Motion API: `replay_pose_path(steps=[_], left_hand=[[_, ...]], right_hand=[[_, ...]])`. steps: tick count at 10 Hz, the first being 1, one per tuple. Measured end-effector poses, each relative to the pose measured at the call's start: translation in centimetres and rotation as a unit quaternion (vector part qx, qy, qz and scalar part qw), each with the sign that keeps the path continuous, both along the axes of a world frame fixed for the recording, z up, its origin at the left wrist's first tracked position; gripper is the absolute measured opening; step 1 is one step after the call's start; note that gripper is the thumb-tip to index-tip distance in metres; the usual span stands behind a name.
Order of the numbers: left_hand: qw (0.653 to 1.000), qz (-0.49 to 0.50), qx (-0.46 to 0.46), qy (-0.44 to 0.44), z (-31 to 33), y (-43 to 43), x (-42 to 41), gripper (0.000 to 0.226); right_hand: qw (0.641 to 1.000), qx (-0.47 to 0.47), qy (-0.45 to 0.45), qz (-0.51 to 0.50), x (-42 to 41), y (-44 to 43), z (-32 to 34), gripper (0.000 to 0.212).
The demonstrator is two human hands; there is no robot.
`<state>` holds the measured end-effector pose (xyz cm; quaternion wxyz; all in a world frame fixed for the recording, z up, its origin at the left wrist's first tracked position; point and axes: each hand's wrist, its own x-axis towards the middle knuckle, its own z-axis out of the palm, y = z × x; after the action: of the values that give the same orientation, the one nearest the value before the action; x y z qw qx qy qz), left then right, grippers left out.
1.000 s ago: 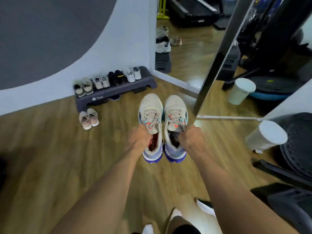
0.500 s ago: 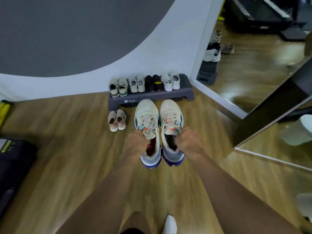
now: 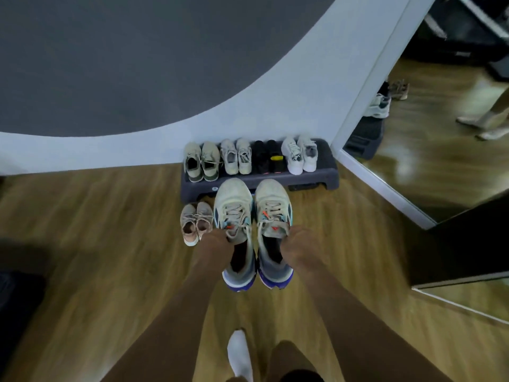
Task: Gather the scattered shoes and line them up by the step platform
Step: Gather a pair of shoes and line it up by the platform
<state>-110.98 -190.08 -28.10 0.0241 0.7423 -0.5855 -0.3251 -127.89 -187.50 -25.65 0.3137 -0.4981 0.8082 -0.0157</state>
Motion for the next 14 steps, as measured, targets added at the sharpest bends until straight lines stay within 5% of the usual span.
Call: replay_pose_path(steps=[2, 4, 7, 10, 12, 14], left_hand=[[0.998, -0.031, 0.053, -0.024, -5.0, -10.0, -0.1, 0.036], [0.995, -0.001, 0.096, -0.018, -15.1, -17.0, -0.4, 0.028], [0.988, 0.016, 0.147, -0.053, -38.7, -23.7, 2.5, 0.017], [0.977, 0.017, 0.199, -0.071, -58.2, -31.0, 5.9, 0.036], [0.976, 0.068, 0.204, -0.014, -65.5, -33.7, 5.7, 0.033], [0.976, 0.062, 0.203, -0.047, -69.4, -35.0, 6.4, 0.035]], right_hand=[[0.996, 0.035, 0.058, 0.060, -0.3, -9.5, -6.0, 0.031], [0.996, 0.077, 0.015, 0.033, -0.5, -17.4, -16.5, 0.031], [0.990, 0.130, 0.027, 0.049, 1.0, -24.9, -38.8, 0.032], [0.988, 0.124, 0.036, 0.079, 4.9, -32.4, -59.7, 0.027], [0.985, 0.135, 0.057, 0.097, 4.9, -35.5, -68.9, 0.029], [0.981, 0.135, 0.048, 0.130, 5.2, -37.0, -72.3, 0.033]])
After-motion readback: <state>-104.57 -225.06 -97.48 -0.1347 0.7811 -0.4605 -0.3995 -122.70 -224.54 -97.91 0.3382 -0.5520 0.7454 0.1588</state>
